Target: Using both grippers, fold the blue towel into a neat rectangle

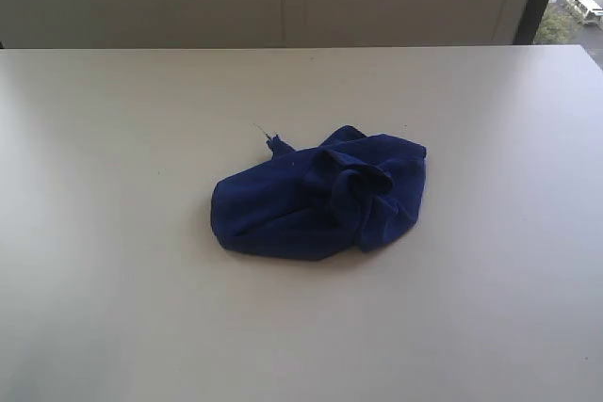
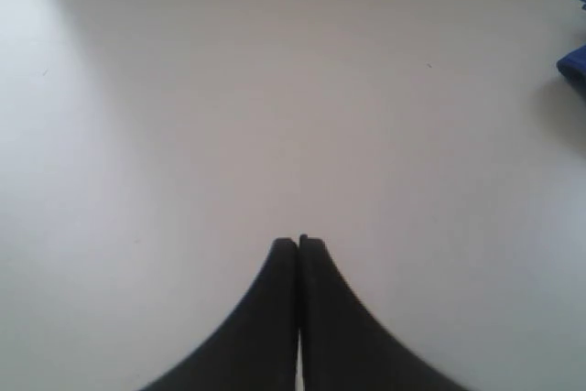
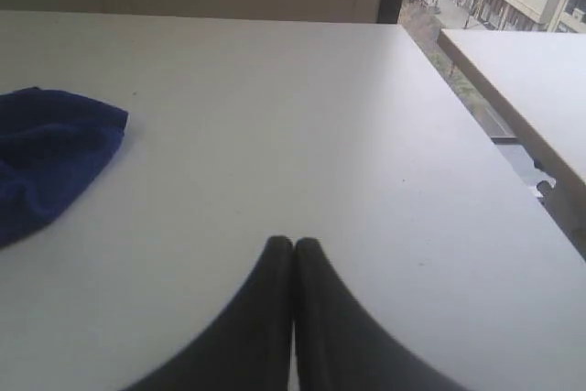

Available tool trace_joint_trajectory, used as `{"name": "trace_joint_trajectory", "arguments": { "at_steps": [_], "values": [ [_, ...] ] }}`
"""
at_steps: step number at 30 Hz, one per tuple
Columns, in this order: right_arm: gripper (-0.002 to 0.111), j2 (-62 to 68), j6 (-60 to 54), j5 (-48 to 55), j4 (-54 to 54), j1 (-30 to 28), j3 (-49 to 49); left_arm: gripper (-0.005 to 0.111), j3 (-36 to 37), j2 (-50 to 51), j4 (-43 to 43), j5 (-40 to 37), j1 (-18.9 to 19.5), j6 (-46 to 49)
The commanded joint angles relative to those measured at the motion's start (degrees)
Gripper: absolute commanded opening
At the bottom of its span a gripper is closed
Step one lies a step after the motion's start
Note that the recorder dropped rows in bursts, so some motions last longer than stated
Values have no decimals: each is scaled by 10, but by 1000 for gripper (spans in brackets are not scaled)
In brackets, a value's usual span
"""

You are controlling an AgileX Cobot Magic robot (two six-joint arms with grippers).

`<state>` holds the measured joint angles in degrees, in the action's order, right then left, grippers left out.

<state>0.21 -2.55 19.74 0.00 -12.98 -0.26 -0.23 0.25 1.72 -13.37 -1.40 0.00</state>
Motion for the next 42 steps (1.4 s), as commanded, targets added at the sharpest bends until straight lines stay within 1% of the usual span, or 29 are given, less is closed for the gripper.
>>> {"name": "trace_joint_trajectory", "arguments": {
  "at_steps": [1, 10, 14, 27, 32, 34, 37, 42],
  "values": [
    [0, -2, 2, -55, 0, -2, 3, 0, 2, -3, 0, 1, 1, 0],
    [0, -2, 2, -233, 0, -2, 3, 0, 2, -3, 0, 1, 1, 0],
    [0, -2, 2, -256, 0, -2, 3, 0, 2, -3, 0, 1, 1, 0],
    [0, -2, 2, -263, 0, -2, 3, 0, 2, -3, 0, 1, 1, 0],
    [0, -2, 2, -282, 0, -2, 3, 0, 2, -3, 0, 1, 1, 0],
    [0, -2, 18, -280, 12, -2, 3, 0, 2, -3, 0, 1, 1, 0],
    [0, -2, 29, -248, 21, -2, -14, 0, 2, -3, 0, 1, 1, 0],
    [0, 1, 29, -146, 21, -2, -89, 0, 2, -3, 0, 1, 1, 0]
  ]
}}
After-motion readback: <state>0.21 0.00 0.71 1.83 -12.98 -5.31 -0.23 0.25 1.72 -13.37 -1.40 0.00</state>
